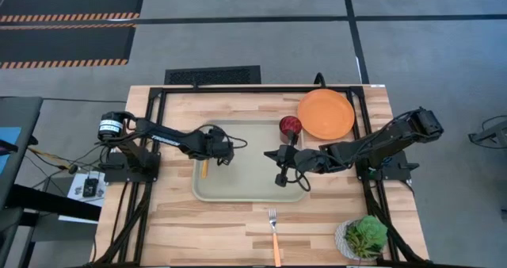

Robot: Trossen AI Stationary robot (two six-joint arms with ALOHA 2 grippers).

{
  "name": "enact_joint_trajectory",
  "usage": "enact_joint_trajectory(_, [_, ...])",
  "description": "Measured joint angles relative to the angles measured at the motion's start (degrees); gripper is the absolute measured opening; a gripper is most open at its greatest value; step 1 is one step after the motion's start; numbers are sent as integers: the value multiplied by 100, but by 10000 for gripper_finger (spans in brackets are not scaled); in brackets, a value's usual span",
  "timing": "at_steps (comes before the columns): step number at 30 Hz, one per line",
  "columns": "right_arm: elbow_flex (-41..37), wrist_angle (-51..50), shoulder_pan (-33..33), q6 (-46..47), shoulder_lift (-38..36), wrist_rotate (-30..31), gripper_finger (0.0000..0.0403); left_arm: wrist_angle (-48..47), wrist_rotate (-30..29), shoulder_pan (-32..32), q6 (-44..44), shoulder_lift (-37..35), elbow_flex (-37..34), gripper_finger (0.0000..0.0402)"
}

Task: Pick and place plate/cup/fork/spoon on tray
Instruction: Put the orange plate on the gray serving tray to the right of the orange spoon

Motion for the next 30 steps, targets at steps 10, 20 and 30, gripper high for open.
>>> enact_joint_trajectory(10, [-381, -693, 945, -93, -642, 777, 6, 907, -103, -677, 684, -2, 0, 9])
enact_joint_trajectory(20, [-1467, -1344, 1694, 979, -1939, 1220, 5, 3357, 532, -903, 2151, -669, -627, 9])
enact_joint_trajectory(30, [-1465, -3949, 1087, 2236, -3011, 1064, 5, 4689, 1002, -1177, 3033, -2493, -2183, 9])
